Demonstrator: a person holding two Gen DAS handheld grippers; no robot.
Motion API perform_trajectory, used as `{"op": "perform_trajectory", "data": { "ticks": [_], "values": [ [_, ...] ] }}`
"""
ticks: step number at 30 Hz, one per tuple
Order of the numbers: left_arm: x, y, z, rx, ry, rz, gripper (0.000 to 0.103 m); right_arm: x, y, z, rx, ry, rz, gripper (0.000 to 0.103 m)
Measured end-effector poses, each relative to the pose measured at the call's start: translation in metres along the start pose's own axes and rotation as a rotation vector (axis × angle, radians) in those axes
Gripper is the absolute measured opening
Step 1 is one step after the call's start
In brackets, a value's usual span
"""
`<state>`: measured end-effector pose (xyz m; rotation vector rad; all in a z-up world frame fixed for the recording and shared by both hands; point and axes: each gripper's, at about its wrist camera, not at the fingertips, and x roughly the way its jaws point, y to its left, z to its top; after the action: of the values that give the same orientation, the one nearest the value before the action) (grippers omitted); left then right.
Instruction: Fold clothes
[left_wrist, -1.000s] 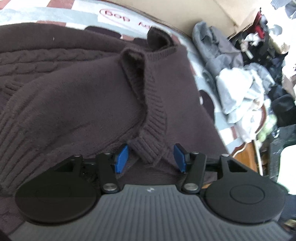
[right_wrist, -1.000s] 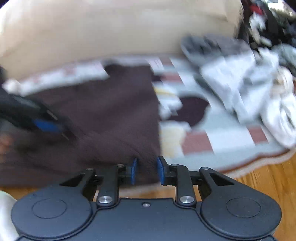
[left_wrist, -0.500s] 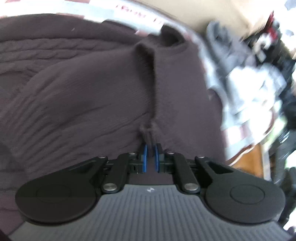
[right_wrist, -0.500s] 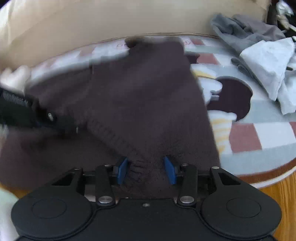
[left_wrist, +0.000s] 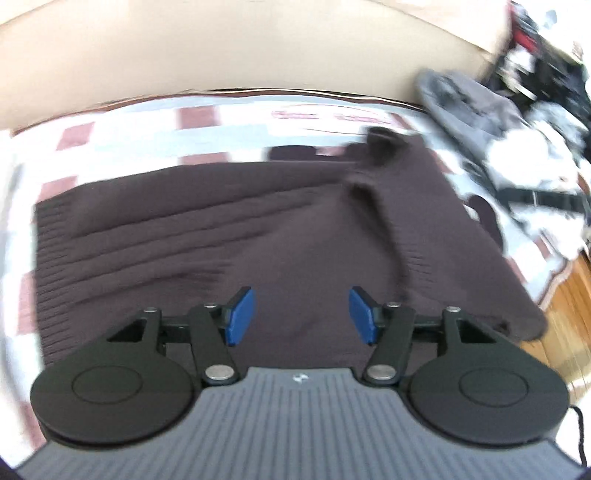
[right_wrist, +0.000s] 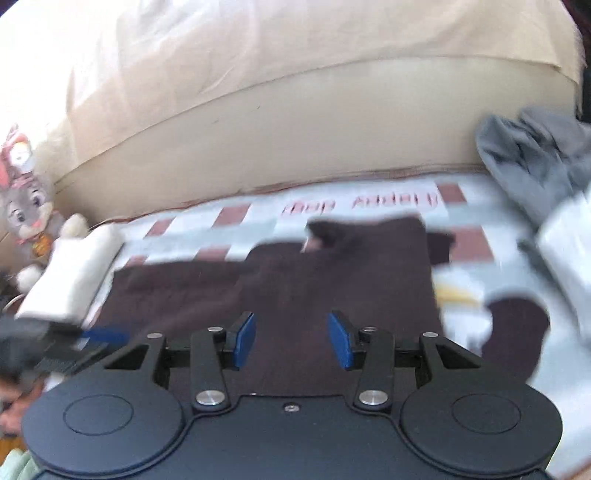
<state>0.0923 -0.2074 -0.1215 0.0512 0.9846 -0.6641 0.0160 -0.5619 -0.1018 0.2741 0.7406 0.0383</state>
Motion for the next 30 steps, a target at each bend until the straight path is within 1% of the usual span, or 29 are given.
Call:
{"op": "perform_trajectory", "data": {
  "ticks": [3, 5, 6, 9, 11, 13, 14, 15, 17, 18, 19, 22, 23, 25, 27, 28, 29, 30],
  "values": [
    [-0.005, 0.036, -0.003, -0.056, 0.001, 0.033, 0.056, 0.054, -0.019, 0.038, 0.044, 0.04, -0.051, 0.05],
    [-0.007, 0.058, -0.006, -0.088, 0.0, 0.053, 0.056, 0.09, -0.032, 0.053, 0.12, 0.088, -0.057, 0.05],
    [-0.008, 0.068, -0.006, -0.107, 0.001, 0.075, 0.056, 0.108, -0.038, 0.059, 0.156, 0.109, -0.066, 0.05],
    [-0.01, 0.091, -0.012, -0.164, 0.012, 0.132, 0.056, 0.156, -0.049, 0.062, 0.229, 0.154, -0.168, 0.05],
    [-0.012, 0.1, -0.017, -0.186, 0.023, 0.16, 0.056, 0.173, -0.044, 0.059, 0.205, 0.158, -0.187, 0.053],
    [-0.019, 0.107, -0.025, -0.198, 0.043, 0.192, 0.056, 0.189, -0.037, 0.057, 0.158, 0.168, -0.204, 0.07],
    [-0.023, 0.11, -0.03, -0.204, 0.053, 0.208, 0.056, 0.191, -0.024, 0.057, 0.059, 0.19, -0.213, 0.071],
    [-0.027, 0.113, -0.034, -0.214, 0.061, 0.222, 0.056, 0.188, -0.011, 0.054, -0.031, 0.198, -0.241, 0.07],
    [-0.039, 0.117, -0.045, -0.257, 0.067, 0.228, 0.057, 0.172, 0.009, 0.047, -0.128, 0.169, -0.272, 0.068],
    [-0.045, 0.118, -0.051, -0.278, 0.069, 0.231, 0.058, 0.156, 0.016, 0.043, -0.123, 0.127, -0.252, 0.068],
    [-0.051, 0.12, -0.056, -0.3, 0.072, 0.234, 0.059, 0.136, 0.024, 0.037, -0.096, 0.091, -0.199, 0.068],
    [-0.068, 0.125, -0.074, -0.355, 0.08, 0.24, 0.064, 0.077, 0.049, 0.011, 0.01, 0.026, 0.024, 0.068],
    [-0.071, 0.126, -0.081, -0.367, 0.088, 0.241, 0.067, 0.057, 0.058, 0.002, 0.038, 0.009, 0.099, 0.068],
    [-0.074, 0.128, -0.095, -0.398, 0.109, 0.239, 0.068, 0.026, 0.078, -0.022, 0.044, 0.01, 0.231, 0.068],
    [-0.073, 0.129, -0.108, -0.427, 0.145, 0.209, 0.068, 0.003, 0.098, -0.045, 0.032, 0.034, 0.315, 0.068],
    [-0.074, 0.129, -0.113, -0.441, 0.167, 0.21, 0.068, -0.003, 0.105, -0.053, 0.021, 0.052, 0.352, 0.068],
    [-0.075, 0.128, -0.118, -0.456, 0.186, 0.208, 0.066, -0.008, 0.113, -0.061, 0.01, 0.069, 0.389, 0.068],
    [-0.08, 0.127, -0.122, -0.473, 0.192, 0.196, 0.067, -0.012, 0.121, -0.068, -0.008, 0.082, 0.413, 0.068]
  ]
}}
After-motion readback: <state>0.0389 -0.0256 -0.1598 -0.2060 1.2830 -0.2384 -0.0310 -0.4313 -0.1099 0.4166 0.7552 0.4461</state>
